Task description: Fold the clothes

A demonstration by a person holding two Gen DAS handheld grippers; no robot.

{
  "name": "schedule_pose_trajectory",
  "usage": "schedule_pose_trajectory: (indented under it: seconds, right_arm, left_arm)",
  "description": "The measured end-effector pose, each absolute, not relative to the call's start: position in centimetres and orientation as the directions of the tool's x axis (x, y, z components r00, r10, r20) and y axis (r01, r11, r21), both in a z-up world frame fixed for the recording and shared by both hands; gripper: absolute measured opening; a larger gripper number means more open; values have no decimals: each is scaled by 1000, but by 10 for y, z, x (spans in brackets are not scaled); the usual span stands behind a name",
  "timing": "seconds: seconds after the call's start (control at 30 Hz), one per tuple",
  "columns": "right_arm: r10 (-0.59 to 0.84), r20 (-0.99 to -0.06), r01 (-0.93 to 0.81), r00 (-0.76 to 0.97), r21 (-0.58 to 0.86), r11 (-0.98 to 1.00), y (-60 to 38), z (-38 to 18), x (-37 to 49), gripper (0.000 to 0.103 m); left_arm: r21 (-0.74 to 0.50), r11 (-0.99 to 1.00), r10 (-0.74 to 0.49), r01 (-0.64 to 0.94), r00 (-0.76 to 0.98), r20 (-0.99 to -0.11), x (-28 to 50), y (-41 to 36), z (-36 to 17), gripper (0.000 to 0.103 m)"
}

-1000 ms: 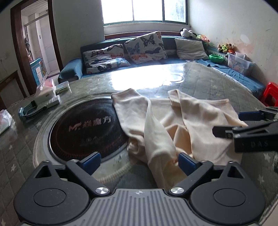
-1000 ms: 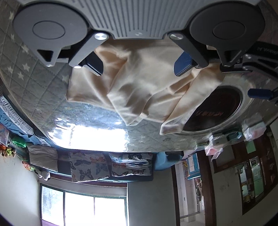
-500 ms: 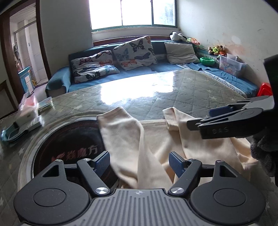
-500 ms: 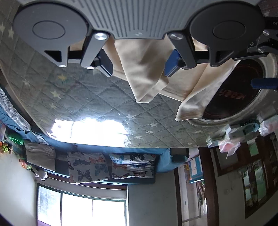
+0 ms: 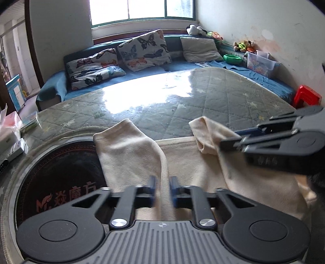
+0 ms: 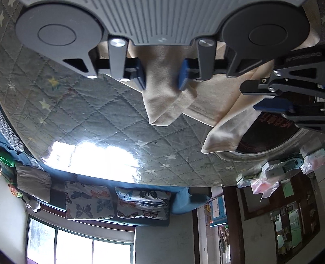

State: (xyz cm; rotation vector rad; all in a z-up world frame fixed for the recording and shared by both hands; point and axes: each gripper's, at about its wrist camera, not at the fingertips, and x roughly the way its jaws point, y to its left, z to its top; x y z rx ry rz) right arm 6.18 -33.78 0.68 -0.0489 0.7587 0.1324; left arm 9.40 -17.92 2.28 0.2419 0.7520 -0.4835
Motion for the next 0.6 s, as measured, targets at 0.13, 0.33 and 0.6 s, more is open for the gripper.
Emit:
schedule_pose_trajectory:
  seconds: [0.13,0.33,0.6]
  right_arm:
    - [82,-664,-109,743,1,994,-343,15,52,6]
    - [31,-586,-23,809,21,1000,-366,38,13,4]
    - [-17,-554,35,832,22,999,-391,57,-35,3]
  left_arm:
    - [45,875,-331,481,664,-671,83,-168,28,5]
    - [21,920,-292,392,720,-630,67,-131,42,3]
    - [-18,955,-251,295,779,-574,26,-78,57,3]
